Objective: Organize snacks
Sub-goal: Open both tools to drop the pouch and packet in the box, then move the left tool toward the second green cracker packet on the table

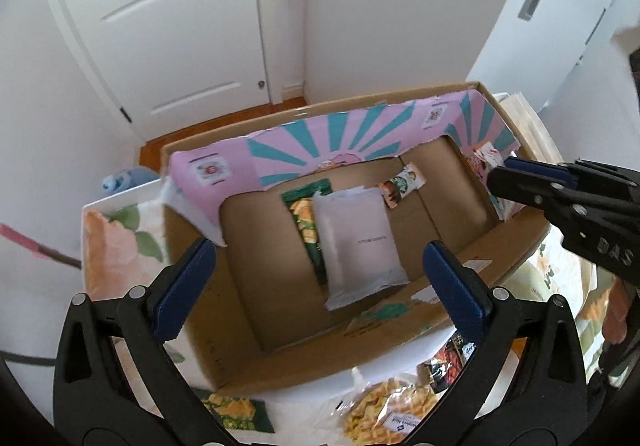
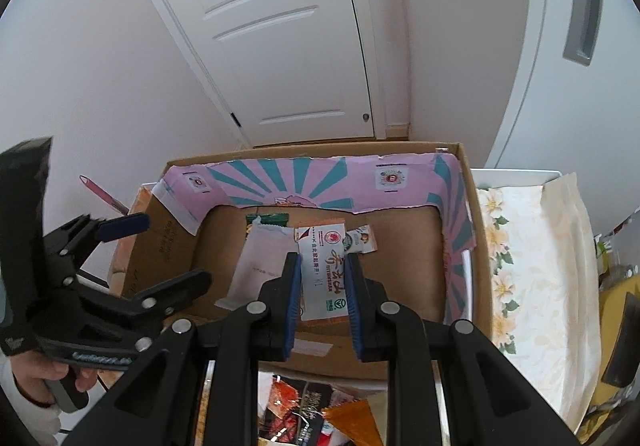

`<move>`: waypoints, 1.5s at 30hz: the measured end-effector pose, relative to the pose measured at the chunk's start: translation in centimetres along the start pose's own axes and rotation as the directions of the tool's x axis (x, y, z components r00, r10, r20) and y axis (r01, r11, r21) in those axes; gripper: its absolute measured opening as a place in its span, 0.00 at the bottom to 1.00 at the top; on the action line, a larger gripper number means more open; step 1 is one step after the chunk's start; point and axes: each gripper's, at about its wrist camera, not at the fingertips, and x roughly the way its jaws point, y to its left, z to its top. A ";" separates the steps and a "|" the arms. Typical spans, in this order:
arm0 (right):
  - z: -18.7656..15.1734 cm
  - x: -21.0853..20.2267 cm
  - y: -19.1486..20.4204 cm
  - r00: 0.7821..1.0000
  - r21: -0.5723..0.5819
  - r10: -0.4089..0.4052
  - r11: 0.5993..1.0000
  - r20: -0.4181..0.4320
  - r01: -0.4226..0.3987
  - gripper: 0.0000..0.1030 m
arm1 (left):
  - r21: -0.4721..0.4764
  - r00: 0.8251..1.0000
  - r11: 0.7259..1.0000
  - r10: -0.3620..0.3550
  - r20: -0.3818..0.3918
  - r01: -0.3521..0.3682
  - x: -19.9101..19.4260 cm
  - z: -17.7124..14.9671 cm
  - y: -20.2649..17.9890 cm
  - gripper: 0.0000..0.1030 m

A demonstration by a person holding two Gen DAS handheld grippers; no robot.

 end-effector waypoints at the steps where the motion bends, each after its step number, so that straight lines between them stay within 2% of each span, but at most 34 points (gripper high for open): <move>1: 0.2 0.2 0.1 1.000 0.003 0.004 1.000 -0.006 -0.004 0.19 | -0.005 1.000 1.000 0.001 0.004 -0.001 -0.2 -0.1 0.2 1.00; 5: 1.4 2.0 0.3 0.997 0.038 0.040 0.999 -0.059 -0.038 0.20 | -0.029 1.000 1.000 0.012 0.015 -0.011 -1.2 -0.6 0.9 1.00; 6: 1.5 2.6 0.3 0.996 0.048 0.046 0.998 -0.079 -0.043 0.28 | -0.032 1.000 0.999 0.012 0.017 -0.011 -1.4 -0.8 1.0 1.00; 7: 1.6 3.1 0.3 0.995 0.054 0.045 0.998 -0.088 -0.041 0.53 | -0.034 1.000 0.999 0.014 0.020 -0.013 -1.6 -0.9 1.1 1.00; 8: 1.7 3.4 0.2 0.996 0.062 0.042 0.997 -0.083 -0.037 0.71 | -0.036 1.000 0.999 0.017 0.023 -0.016 -1.8 -1.0 1.2 1.00; 9: 1.6 3.4 0.2 0.997 0.064 0.044 0.997 -0.070 -0.040 0.94 | -0.040 0.999 0.999 0.019 0.030 -0.018 -2.1 -1.1 1.3 1.00; 12: 1.2 2.2 0.1 0.998 0.067 0.065 0.996 -0.022 -0.063 0.95 | -0.049 0.999 0.999 0.025 0.023 -0.023 -2.9 -1.7 1.5 1.00; 16: 0.4 -0.4 -0.3 0.998 0.058 0.053 0.997 0.041 -0.056 0.95 | -0.068 0.999 0.998 0.022 0.038 -0.020 -4.0 -2.5 1.5 1.00; 23: -2.0 -4.1 -1.2 0.997 0.058 0.028 0.998 0.074 -0.032 0.95 | -0.091 0.995 0.996 0.022 0.102 -0.013 -6.3 -3.7 0.6 1.00; 31: -4.6 -7.6 -1.9 0.993 0.056 0.015 0.998 0.116 -0.021 0.95 | -0.107 0.990 0.994 0.044 0.132 -0.030 -9.1 -5.5 -0.9 1.00; 32: -4.8 -7.9 -1.9 0.992 0.052 0.013 0.998 0.123 -0.019 0.95 | -0.110 0.990 0.993 0.047 0.133 -0.032 -9.4 -5.8 -1.1 1.00; 33: -5.2 -8.4 -1.9 0.991 0.044 0.010 0.999 0.137 -0.017 0.95 | -0.099 0.998 0.995 0.027 0.051 -0.021 -9.7 -6.1 -1.2 1.00; 36: -6.2 -9.5 -2.0 0.987 0.026 0.008 1.000 0.159 -0.012 0.95 | -0.126 0.998 0.991 0.041 0.051 -0.034 -10.5 -7.1 -1.3 1.00; 38: -6.6 -9.9 -1.9 0.988 0.013 0.013 1.000 0.156 -0.016 0.95 | -0.161 0.996 0.986 0.055 0.071 -0.043 -11.0 -7.9 -1.3 1.00; 45: -8.4 -11.0 -1.5 0.989 -0.067 0.048 0.997 0.143 -0.039 0.95 | -0.234 0.994 0.969 0.094 0.063 -0.077 -12.0 -11.1 -1.8 1.00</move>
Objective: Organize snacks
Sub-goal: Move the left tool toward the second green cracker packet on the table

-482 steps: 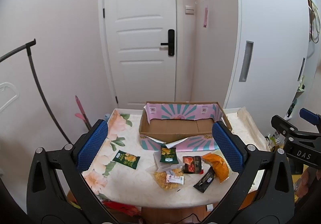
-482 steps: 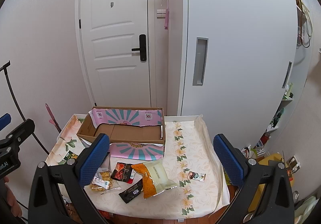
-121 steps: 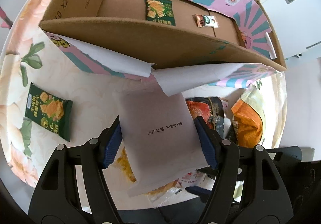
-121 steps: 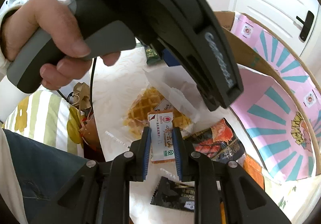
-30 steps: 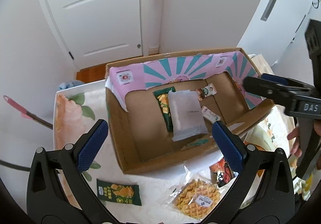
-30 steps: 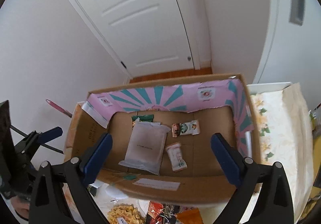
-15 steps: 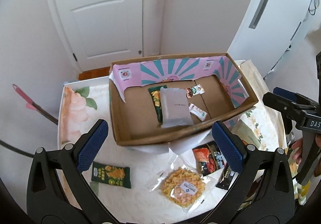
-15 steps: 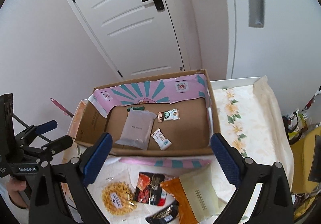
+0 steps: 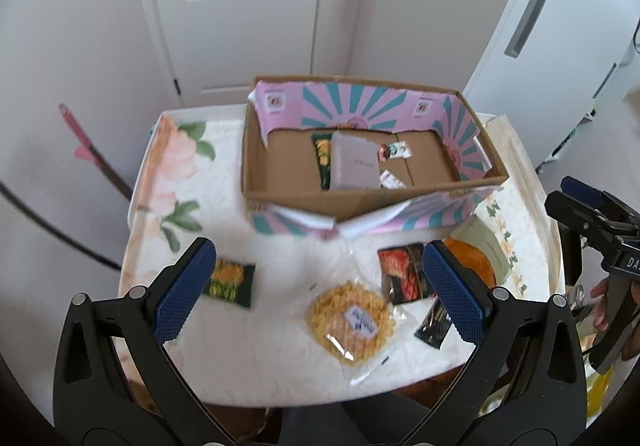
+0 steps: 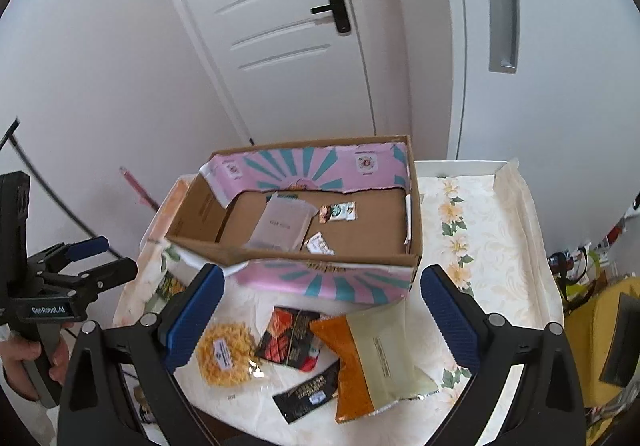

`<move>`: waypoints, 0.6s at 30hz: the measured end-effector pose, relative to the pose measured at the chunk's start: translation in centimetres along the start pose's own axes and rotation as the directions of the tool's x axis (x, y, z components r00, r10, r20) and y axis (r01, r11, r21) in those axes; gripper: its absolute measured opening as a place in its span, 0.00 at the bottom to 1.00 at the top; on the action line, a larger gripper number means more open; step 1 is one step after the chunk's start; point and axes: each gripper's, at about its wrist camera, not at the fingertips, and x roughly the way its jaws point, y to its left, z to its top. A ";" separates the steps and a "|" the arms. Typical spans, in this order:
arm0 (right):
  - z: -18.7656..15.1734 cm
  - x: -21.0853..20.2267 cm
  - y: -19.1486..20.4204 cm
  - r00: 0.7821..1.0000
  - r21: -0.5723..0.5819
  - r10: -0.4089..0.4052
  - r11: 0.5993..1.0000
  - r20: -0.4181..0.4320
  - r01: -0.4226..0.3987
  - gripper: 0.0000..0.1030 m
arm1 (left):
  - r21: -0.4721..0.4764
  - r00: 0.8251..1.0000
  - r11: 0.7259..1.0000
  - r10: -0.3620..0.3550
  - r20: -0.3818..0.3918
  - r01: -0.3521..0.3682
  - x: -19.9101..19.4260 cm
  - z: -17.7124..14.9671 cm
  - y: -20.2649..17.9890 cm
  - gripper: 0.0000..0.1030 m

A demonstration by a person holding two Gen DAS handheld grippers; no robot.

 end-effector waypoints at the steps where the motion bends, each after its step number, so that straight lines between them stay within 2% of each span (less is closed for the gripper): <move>1: -0.3 -0.1 0.1 1.000 -0.010 0.004 1.000 -0.003 -0.004 0.95 | -0.010 1.000 1.000 0.010 -0.003 -0.010 -0.2 -0.5 0.1 1.00; 10: -2.7 -0.6 1.1 0.999 -0.110 -0.001 0.994 -0.047 -0.004 0.95 | -0.094 0.997 0.993 0.063 -0.044 -0.067 -0.9 -4.6 1.8 1.00; 16: -4.5 -0.9 2.8 0.999 -0.153 -0.036 0.988 -0.018 0.032 0.95 | -0.153 0.996 0.984 0.082 -0.046 -0.088 -0.7 -6.3 5.1 1.00; 18: -4.9 -0.7 3.3 0.999 -0.147 -0.036 0.989 -0.018 0.033 0.95 | -0.164 0.993 0.981 0.092 -0.073 -0.103 0.1 -6.5 6.4 1.00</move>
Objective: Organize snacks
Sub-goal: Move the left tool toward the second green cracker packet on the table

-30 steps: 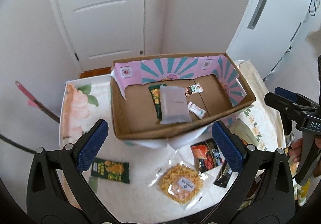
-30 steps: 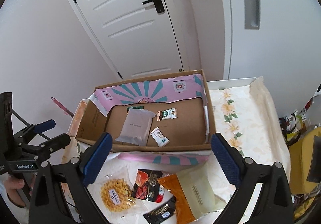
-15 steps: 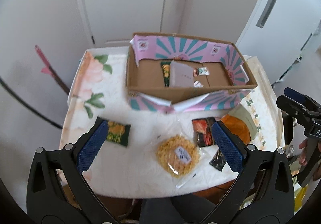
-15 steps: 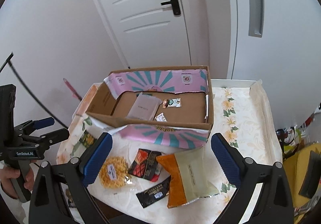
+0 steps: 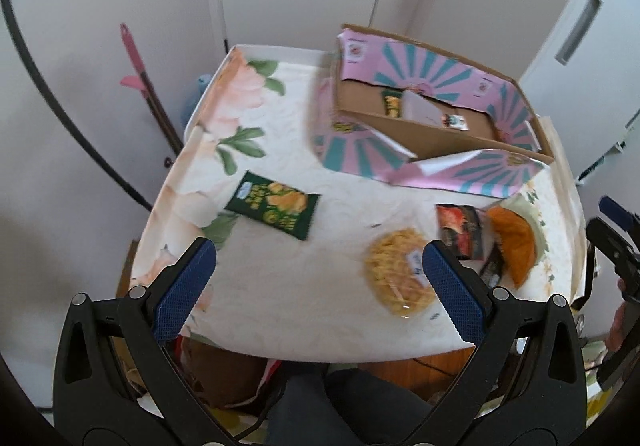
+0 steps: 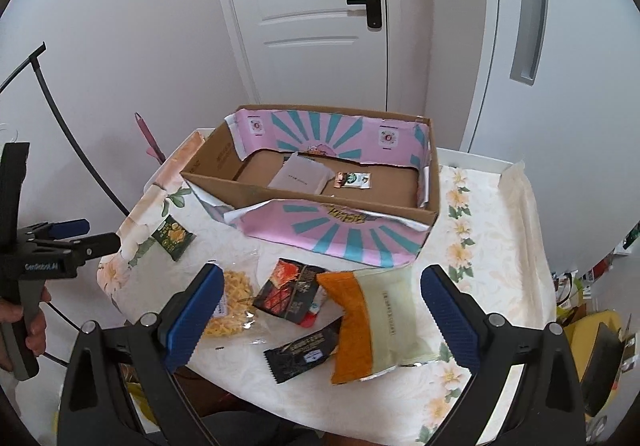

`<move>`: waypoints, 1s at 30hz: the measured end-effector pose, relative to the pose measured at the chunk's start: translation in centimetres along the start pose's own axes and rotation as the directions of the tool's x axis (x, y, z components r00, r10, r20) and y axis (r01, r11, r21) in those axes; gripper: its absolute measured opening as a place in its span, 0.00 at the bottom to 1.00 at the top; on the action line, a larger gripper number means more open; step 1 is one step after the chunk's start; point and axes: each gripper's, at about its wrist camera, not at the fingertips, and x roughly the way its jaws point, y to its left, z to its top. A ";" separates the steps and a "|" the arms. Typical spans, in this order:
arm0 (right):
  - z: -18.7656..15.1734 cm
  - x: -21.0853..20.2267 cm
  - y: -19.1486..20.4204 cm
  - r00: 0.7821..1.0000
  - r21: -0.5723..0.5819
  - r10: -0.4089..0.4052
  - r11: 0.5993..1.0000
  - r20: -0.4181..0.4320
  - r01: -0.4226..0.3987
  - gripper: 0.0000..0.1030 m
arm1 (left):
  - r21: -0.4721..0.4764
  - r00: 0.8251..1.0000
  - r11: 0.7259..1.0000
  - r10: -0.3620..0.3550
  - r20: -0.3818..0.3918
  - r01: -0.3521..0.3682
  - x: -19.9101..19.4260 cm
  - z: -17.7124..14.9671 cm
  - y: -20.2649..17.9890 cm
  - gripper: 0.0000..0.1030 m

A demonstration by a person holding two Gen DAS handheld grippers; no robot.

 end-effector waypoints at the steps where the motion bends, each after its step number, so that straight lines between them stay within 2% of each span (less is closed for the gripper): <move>1: -0.1 0.1 0.3 1.000 0.008 0.002 1.000 -0.002 -0.002 0.95 | -0.003 1.000 1.000 -0.003 -0.008 0.003 0.5 0.0 0.6 1.00; 4: -0.6 0.9 0.9 1.000 0.043 0.009 0.999 -0.009 -0.008 0.95 | 0.011 1.000 1.000 -0.017 -0.024 0.018 2.3 0.3 2.1 1.00; 7: -1.2 2.1 1.6 1.000 0.083 0.004 0.997 -0.028 -0.001 0.95 | 0.074 0.999 0.997 -0.025 -0.042 0.028 4.1 0.9 3.1 1.00; 10: -1.6 3.4 2.2 0.999 0.128 0.011 0.992 -0.048 -0.004 0.95 | 0.215 0.998 0.976 -0.022 -0.063 0.035 5.8 1.5 3.6 1.00; 12: -1.8 4.2 2.7 0.998 0.149 0.006 0.989 -0.068 0.004 0.95 | 0.340 0.997 0.940 -0.011 -0.081 0.038 6.9 1.8 3.5 1.00; 14: -2.1 4.7 3.1 0.997 0.162 -0.006 0.987 -0.078 0.019 0.95 | 0.482 0.994 0.874 -0.004 -0.111 0.057 8.2 2.0 3.1 1.00; 16: -2.3 5.1 3.5 0.996 0.181 -0.024 0.983 -0.085 0.039 0.95 | 0.575 0.988 0.811 -0.021 -0.151 0.105 9.3 2.2 3.0 0.99; 17: -2.3 5.2 3.6 0.996 0.194 -0.037 0.980 -0.086 0.053 0.95 | 0.604 0.985 0.787 -0.029 -0.169 0.127 9.7 2.3 3.0 0.99; 20: -2.4 5.5 3.7 0.994 0.236 -0.062 0.968 -0.088 0.082 0.95 | 0.704 0.972 0.683 -0.035 -0.232 0.193 11.4 2.6 2.6 0.98; 23: -2.6 5.7 3.6 0.992 0.278 -0.083 0.955 -0.092 0.106 0.95 | 0.799 0.960 0.552 -0.009 -0.281 0.239 13.3 2.5 2.0 0.91; 26: -2.9 6.0 3.5 0.989 0.317 -0.105 0.939 -0.100 0.131 0.95 | 0.831 0.941 0.476 0.017 -0.338 0.290 14.9 2.4 1.6 0.83; 30: -3.4 6.1 3.1 0.985 0.360 -0.131 0.919 -0.109 0.162 0.95 | 0.866 0.930 0.382 0.037 -0.365 0.324 15.9 2.5 1.3 0.82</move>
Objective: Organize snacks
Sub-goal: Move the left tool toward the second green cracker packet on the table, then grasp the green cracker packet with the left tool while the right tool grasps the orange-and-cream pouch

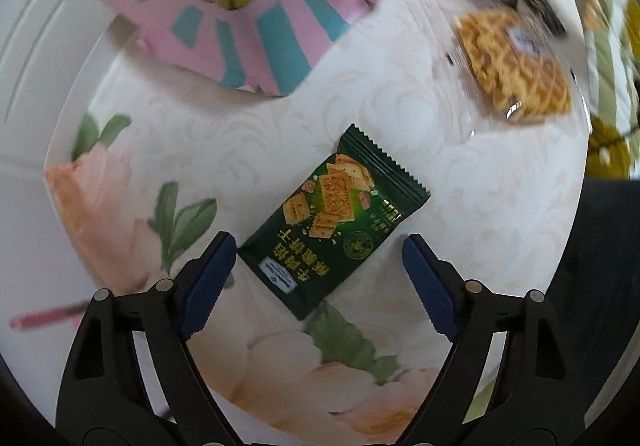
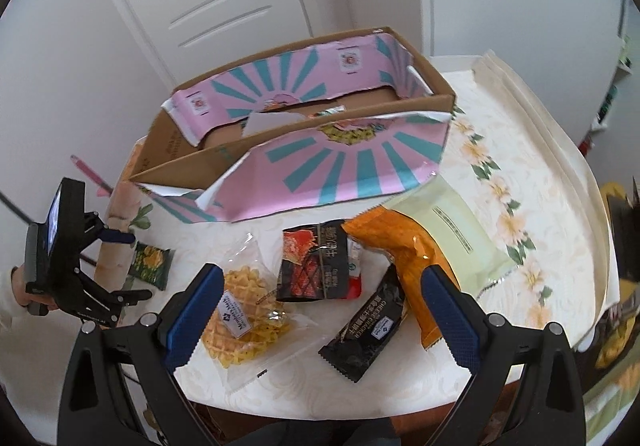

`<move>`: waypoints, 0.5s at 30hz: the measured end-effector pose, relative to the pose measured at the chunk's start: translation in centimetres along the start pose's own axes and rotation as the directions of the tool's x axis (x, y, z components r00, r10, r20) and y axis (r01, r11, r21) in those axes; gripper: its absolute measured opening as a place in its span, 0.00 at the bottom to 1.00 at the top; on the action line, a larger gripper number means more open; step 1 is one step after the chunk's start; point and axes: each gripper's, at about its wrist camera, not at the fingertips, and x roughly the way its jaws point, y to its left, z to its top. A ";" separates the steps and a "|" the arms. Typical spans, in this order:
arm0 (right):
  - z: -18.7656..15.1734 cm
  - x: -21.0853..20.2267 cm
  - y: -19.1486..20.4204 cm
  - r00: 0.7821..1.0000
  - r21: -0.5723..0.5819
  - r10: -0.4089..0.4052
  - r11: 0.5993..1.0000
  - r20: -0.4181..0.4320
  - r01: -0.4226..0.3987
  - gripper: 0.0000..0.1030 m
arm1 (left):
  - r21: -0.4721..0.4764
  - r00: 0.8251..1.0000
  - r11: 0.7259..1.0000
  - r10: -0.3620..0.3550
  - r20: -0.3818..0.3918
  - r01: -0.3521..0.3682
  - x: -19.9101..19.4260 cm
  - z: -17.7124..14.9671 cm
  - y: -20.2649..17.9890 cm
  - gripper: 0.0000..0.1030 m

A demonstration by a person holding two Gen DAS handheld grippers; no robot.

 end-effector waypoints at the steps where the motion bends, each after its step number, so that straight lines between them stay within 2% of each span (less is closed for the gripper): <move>1: -0.1 0.0 -0.2 1.000 0.015 -0.007 1.000 0.003 0.007 0.95 | 0.016 1.000 1.000 -0.007 -0.001 0.007 0.0 0.1 0.1 0.82; 8: -0.1 0.5 -1.4 1.000 0.039 -0.015 0.999 -0.011 0.016 0.95 | 0.128 0.999 0.991 -0.039 -0.021 0.042 0.4 1.4 0.8 0.81; 15: 1.2 2.5 -4.3 0.995 -0.119 -0.031 0.993 -0.099 0.019 0.95 | 0.159 0.994 0.981 -0.104 -0.035 0.108 0.6 2.4 1.3 0.70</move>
